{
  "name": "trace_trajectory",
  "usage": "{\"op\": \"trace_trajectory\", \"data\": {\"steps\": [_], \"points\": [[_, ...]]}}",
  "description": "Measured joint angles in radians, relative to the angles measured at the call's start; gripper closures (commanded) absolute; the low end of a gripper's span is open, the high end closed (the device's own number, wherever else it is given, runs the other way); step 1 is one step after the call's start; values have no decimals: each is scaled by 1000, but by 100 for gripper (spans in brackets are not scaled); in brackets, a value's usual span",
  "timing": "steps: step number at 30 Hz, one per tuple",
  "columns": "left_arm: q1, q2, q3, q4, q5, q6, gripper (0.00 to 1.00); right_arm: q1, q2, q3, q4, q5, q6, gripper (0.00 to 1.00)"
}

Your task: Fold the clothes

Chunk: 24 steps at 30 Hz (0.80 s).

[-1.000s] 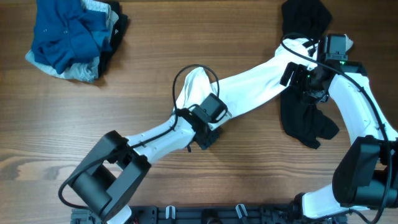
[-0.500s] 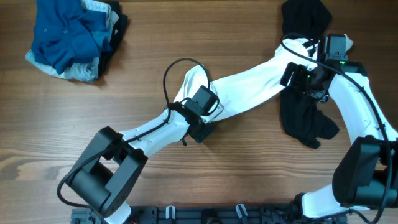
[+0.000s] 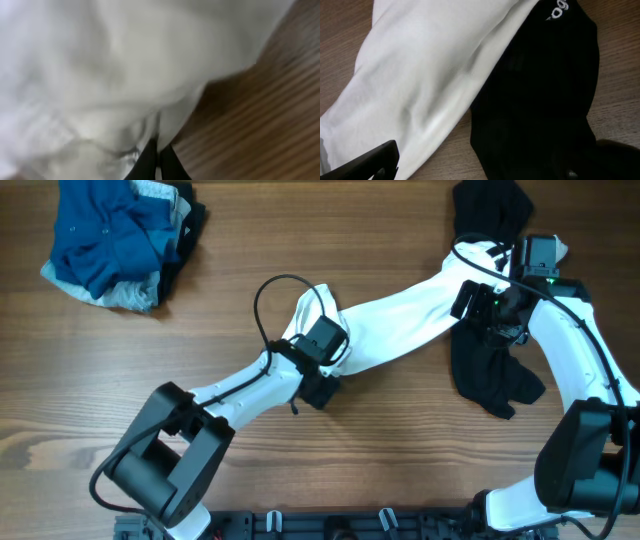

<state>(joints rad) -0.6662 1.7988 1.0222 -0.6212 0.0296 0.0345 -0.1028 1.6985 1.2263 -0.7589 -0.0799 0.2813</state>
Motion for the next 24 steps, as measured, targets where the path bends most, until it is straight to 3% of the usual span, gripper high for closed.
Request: {"op": "trace_trajectory", "data": {"steps": [7, 15, 24], "points": [[68, -75, 257, -232, 6, -23, 96, 0, -10, 6, -3, -67, -9, 4], [122, -238, 571, -247, -26, -23, 96, 0, -134, 16, -55, -123, -29, 3], [163, -337, 613, -178, -214, -26, 96, 0, -176, 21, -116, -141, -76, 3]]}}
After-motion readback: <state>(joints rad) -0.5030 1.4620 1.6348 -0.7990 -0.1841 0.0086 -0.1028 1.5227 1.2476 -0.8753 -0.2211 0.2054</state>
